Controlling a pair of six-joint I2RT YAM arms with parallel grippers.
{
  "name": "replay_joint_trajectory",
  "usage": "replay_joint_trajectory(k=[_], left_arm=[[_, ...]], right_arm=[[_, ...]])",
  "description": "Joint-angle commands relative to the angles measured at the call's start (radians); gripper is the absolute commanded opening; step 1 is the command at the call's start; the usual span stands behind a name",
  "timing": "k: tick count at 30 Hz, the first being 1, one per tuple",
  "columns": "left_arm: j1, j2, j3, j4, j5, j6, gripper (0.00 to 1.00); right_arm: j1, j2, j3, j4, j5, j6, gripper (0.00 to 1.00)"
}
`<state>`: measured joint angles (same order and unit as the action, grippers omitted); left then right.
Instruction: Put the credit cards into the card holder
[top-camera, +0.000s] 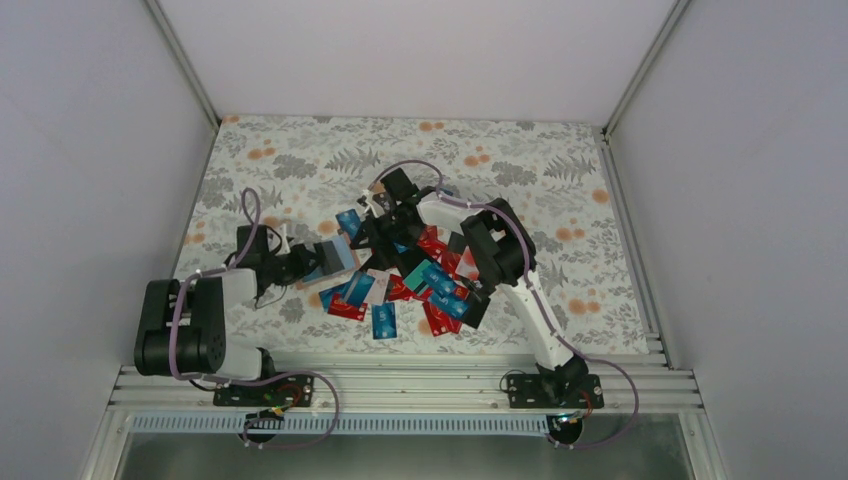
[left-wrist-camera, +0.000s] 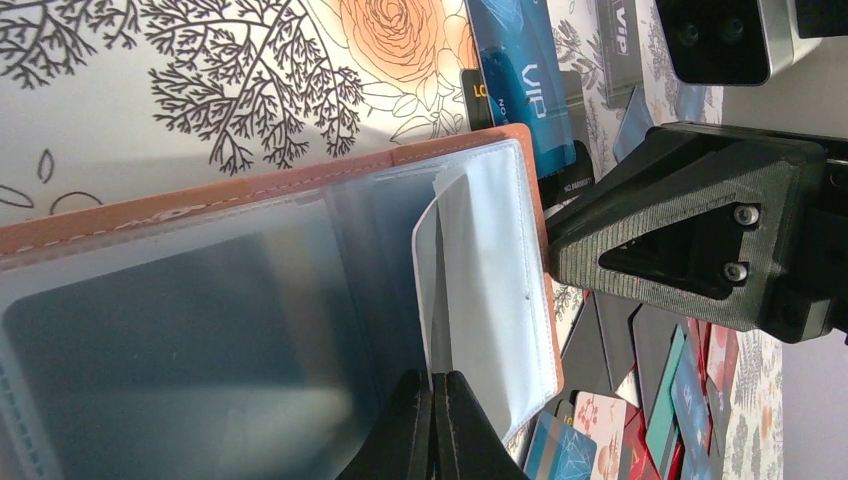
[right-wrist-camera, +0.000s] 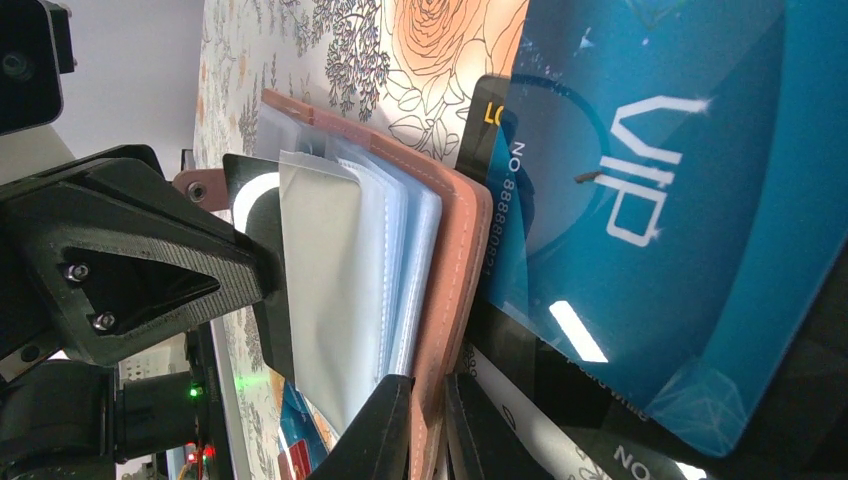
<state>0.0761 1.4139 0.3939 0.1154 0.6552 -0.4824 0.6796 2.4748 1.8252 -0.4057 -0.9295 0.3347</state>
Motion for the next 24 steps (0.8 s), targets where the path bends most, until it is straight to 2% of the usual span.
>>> replay_joint_trajectory(k=[1, 24], left_arm=[[-0.021, 0.039, 0.014, -0.032, -0.031, 0.026, 0.02], [-0.071, 0.100, 0.034, 0.032, -0.005, -0.048, 0.02]], right_arm=[[0.011, 0.026, -0.019, -0.006, 0.023, -0.011, 0.13], [0.011, -0.003, -0.060, 0.013, 0.014, -0.006, 0.12]])
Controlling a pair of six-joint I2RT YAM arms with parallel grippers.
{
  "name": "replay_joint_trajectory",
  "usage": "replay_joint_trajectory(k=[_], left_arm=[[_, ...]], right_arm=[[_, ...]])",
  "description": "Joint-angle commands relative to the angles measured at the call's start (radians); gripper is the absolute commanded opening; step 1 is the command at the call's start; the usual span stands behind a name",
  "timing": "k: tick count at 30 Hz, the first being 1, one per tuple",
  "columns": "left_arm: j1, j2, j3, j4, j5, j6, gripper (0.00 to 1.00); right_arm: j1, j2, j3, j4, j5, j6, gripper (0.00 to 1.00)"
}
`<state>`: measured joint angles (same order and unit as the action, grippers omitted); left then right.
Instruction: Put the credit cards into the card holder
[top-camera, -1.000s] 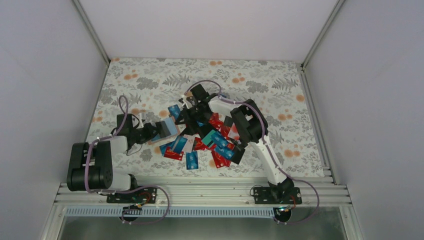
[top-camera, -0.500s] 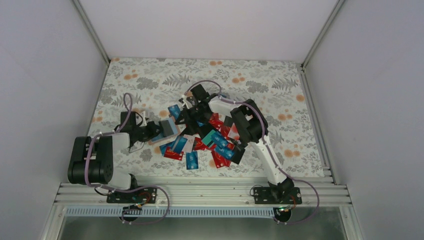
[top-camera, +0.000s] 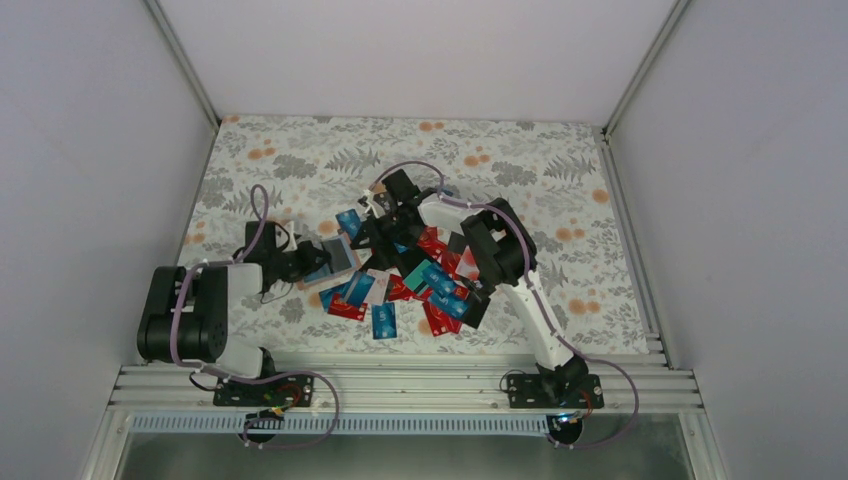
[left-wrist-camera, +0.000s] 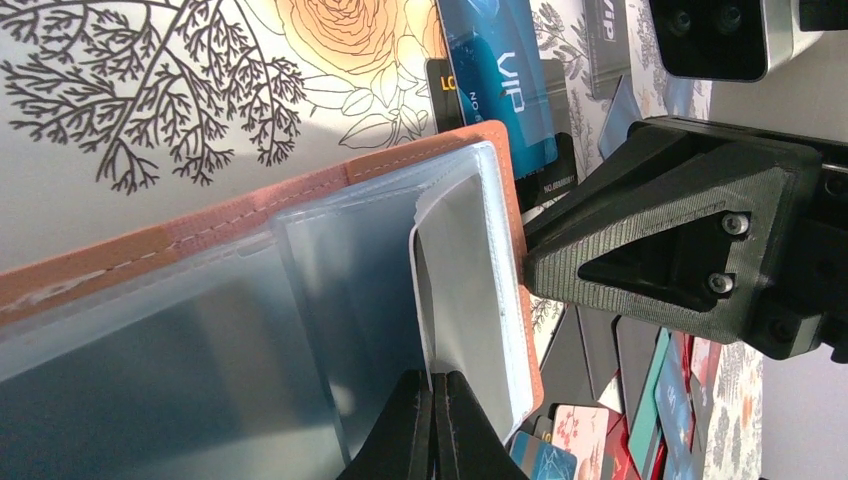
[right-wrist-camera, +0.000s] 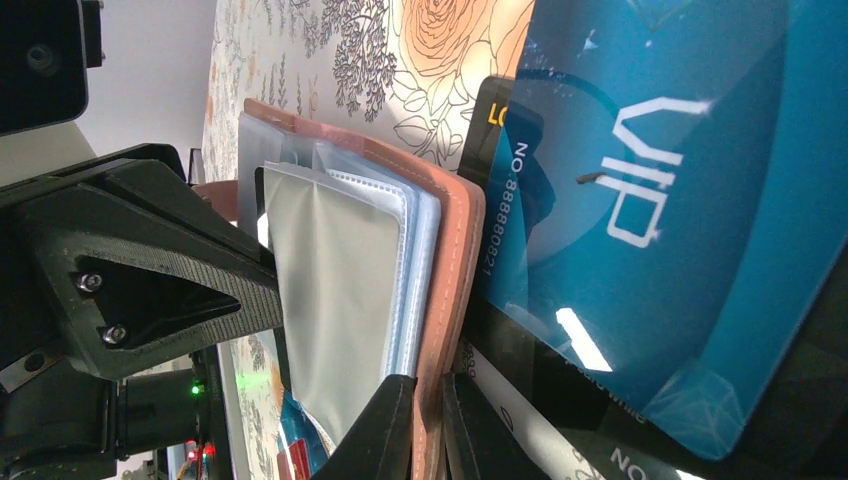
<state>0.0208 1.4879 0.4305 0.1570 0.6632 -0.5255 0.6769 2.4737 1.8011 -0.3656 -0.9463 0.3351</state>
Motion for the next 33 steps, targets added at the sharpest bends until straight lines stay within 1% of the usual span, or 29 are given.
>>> replay_joint_trajectory(k=[1, 6, 8, 16, 20, 27, 30, 33], left_arm=[[-0.016, 0.025, -0.002, -0.012, -0.014, -0.005, 0.02], [-0.018, -0.001, 0.005, -0.066, -0.043, 0.006, 0.03], [-0.018, -0.023, 0.010, -0.107, -0.066, 0.015, 0.05], [-0.024, -0.089, 0.058, -0.261, -0.134, 0.055, 0.21], [-0.039, -0.092, 0.084, -0.300, -0.146, 0.052, 0.25], [-0.075, -0.135, 0.147, -0.404, -0.218, 0.049, 0.38], [-0.090, -0.154, 0.163, -0.434, -0.247, 0.055, 0.37], [-0.108, -0.163, 0.169, -0.449, -0.283, 0.055, 0.29]], right_arm=[[0.013, -0.004, -0.038, -0.026, 0.030, -0.007, 0.12], [0.013, -0.014, -0.038, -0.027, 0.034, -0.007, 0.12], [0.013, -0.021, -0.038, -0.029, 0.036, -0.008, 0.12], [0.009, -0.052, -0.038, -0.029, 0.044, -0.010, 0.12], [0.007, -0.063, -0.040, -0.028, 0.044, -0.009, 0.12], [0.004, -0.091, -0.052, -0.027, 0.048, -0.015, 0.12], [0.002, -0.112, -0.062, -0.024, 0.046, -0.021, 0.14], [0.003, -0.135, -0.079, -0.013, 0.042, -0.022, 0.18]])
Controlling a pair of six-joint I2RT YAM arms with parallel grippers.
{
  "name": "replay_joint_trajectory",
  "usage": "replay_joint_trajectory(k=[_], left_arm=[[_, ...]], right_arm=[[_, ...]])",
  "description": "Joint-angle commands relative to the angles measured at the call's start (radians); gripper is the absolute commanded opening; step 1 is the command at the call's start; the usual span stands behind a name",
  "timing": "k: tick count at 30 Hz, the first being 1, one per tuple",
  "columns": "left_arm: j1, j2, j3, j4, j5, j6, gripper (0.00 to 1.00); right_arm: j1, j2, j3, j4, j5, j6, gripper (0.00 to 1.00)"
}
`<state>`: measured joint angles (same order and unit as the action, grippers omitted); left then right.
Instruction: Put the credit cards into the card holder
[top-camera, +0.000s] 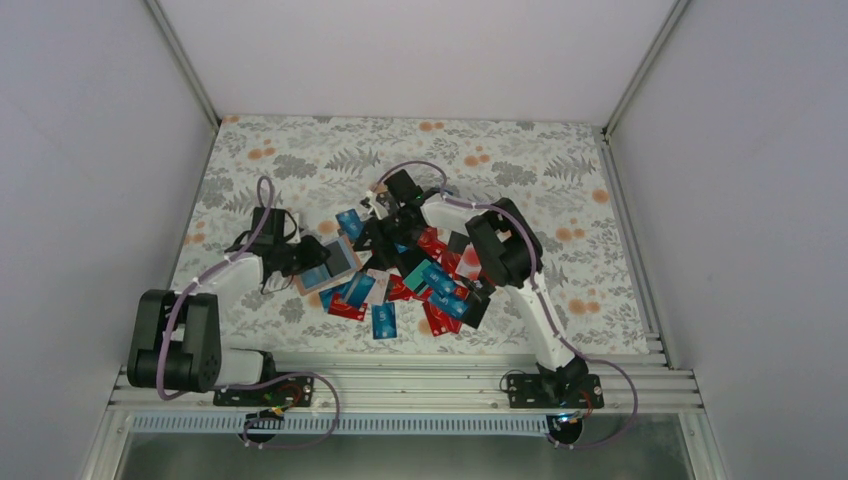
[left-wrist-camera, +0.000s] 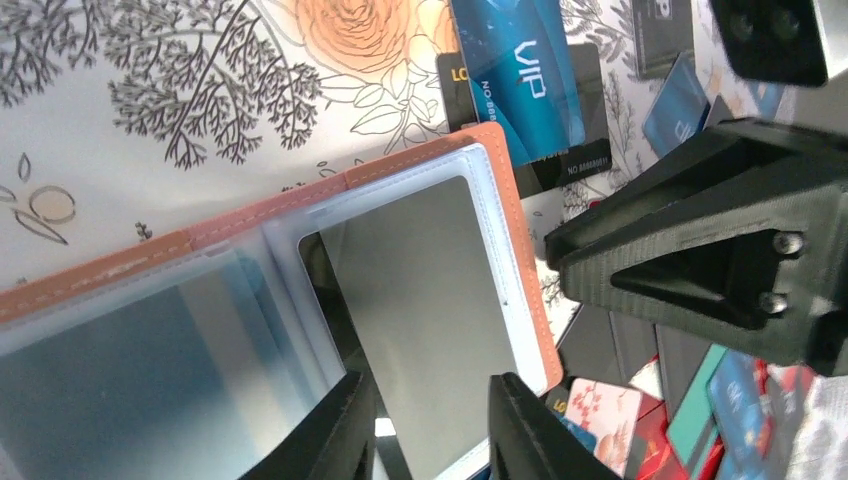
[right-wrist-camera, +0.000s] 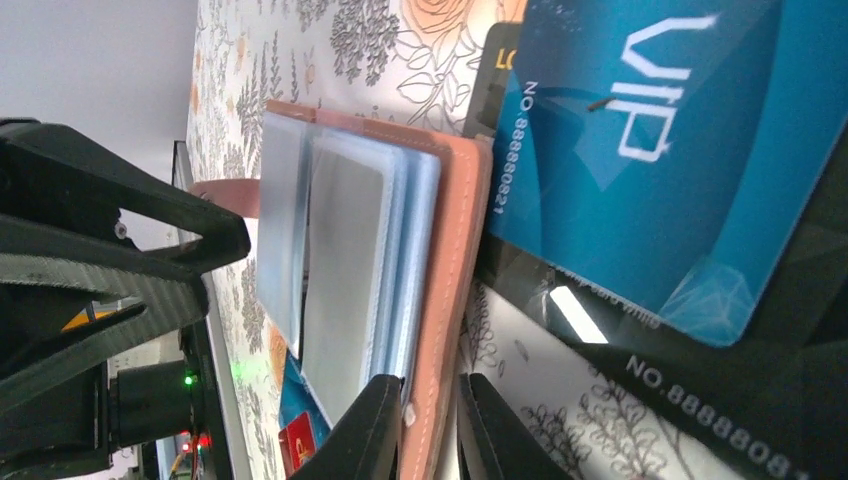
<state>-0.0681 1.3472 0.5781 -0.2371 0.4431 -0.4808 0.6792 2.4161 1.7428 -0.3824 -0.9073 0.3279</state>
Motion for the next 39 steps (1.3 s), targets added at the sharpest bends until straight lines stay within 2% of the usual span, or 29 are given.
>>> replay_joint_trajectory(k=[1, 4, 13, 39], left_arm=[[-0.024, -0.021, 0.021, -0.053, -0.072, 0.009, 0.25], [-0.035, -0.005, 0.015, -0.042, -0.088, 0.004, 0.16], [-0.060, 0.054, 0.010, 0.012, -0.103, -0.005, 0.03], [-0.083, 0.106, -0.030, 0.060, -0.120, -0.007, 0.02]], right_arm=[[0.000, -0.085, -0.030, 0.009, 0.001, -0.013, 0.19], [0.000, -0.096, -0.036, 0.014, -0.007, -0.009, 0.23], [0.020, -0.077, -0.021, 0.017, -0.050, 0.002, 0.27], [0.062, -0.004, 0.001, -0.018, -0.031, -0.014, 0.29]])
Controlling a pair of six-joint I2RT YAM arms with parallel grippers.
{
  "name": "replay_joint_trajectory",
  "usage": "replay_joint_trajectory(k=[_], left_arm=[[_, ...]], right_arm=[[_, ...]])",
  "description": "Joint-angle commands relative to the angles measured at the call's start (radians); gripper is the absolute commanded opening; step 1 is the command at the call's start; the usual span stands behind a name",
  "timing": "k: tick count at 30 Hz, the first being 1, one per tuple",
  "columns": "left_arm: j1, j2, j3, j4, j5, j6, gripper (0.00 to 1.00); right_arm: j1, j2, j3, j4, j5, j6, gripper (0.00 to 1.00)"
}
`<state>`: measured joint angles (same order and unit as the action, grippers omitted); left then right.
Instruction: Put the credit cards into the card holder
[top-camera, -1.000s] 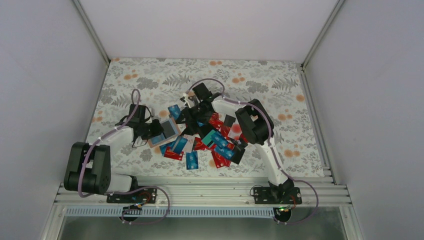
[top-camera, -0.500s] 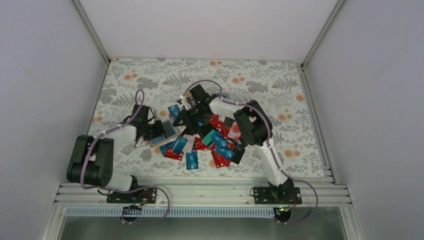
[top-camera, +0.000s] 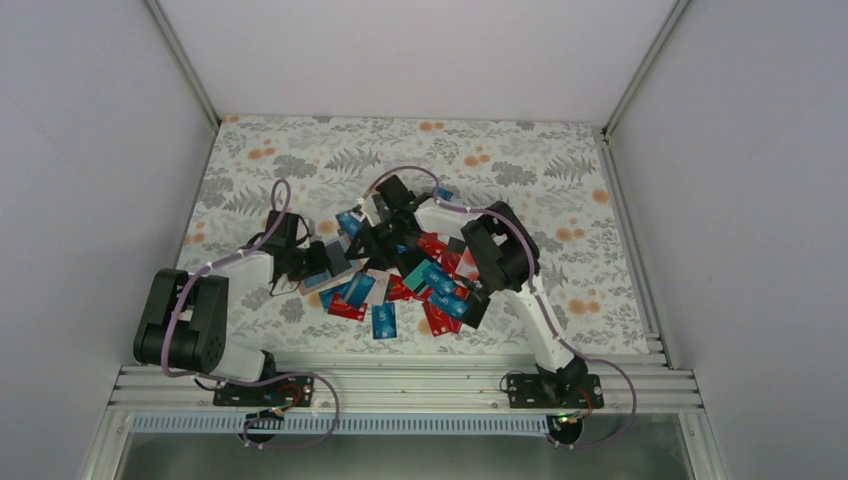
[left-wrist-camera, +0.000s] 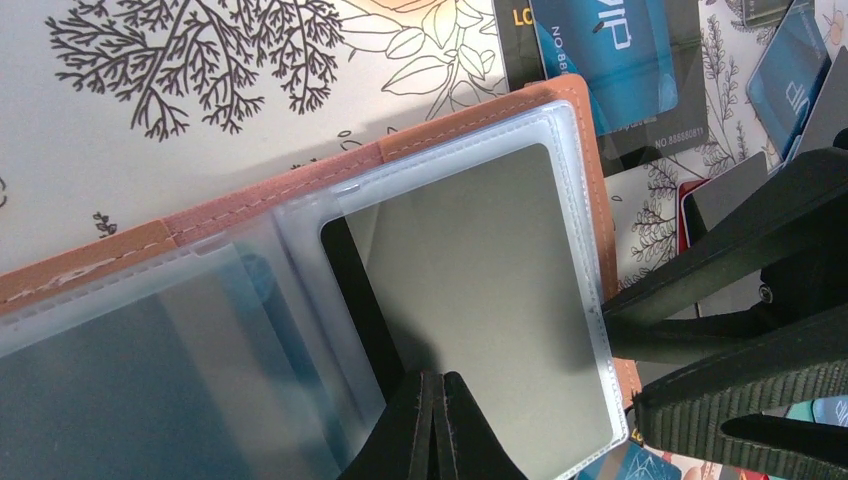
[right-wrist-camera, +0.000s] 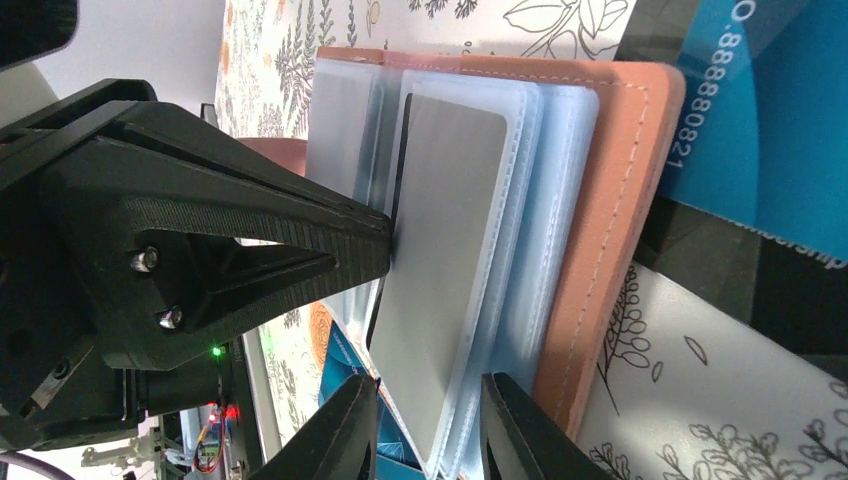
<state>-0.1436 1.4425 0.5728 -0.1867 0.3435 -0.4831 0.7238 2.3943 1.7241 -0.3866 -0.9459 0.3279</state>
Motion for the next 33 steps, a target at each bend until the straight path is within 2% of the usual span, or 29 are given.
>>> replay_joint_trajectory(k=[1, 33], left_arm=[[-0.007, 0.010, -0.026, 0.009, -0.021, -0.005, 0.02], [-0.019, -0.018, -0.009, -0.006, -0.030, -0.024, 0.02]], right_arm=[[0.018, 0.017, 0.018, -0.013, 0.007, -0.014, 0.29], [0.052, -0.009, 0.057, -0.045, 0.019, -0.020, 0.25]])
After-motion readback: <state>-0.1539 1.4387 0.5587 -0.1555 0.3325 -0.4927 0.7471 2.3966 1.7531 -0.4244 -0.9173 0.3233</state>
